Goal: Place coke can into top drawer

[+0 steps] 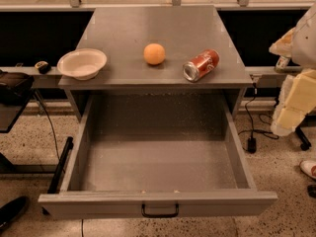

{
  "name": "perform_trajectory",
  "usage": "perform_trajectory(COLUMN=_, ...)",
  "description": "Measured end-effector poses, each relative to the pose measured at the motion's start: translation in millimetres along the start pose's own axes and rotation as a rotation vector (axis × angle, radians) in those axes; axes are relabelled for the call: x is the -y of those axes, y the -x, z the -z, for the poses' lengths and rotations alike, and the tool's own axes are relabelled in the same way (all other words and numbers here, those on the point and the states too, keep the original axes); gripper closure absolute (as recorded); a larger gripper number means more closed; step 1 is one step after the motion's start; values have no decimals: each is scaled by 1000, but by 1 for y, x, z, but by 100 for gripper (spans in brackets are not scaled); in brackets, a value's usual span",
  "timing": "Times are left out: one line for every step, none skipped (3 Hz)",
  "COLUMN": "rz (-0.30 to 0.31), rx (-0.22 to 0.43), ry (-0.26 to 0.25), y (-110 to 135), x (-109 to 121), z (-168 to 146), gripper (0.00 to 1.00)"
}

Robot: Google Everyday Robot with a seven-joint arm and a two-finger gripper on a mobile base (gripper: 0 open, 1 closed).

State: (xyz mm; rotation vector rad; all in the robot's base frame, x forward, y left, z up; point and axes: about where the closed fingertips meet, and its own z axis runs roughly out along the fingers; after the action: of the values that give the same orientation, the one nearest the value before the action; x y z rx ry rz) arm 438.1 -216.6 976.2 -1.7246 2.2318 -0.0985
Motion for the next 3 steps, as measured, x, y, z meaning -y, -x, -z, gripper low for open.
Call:
perform_trajectory(rz=0, rx=0, ry=0, y=0, x=0, z=0, gripper=0)
perform_trajectory(rz=46, rx=38, ry=-12, y=3, x=4, z=-2, gripper=0)
perform_trajectory(rz=200, rx=34, ry=-56, y=12, x=35, z=-28, gripper=0)
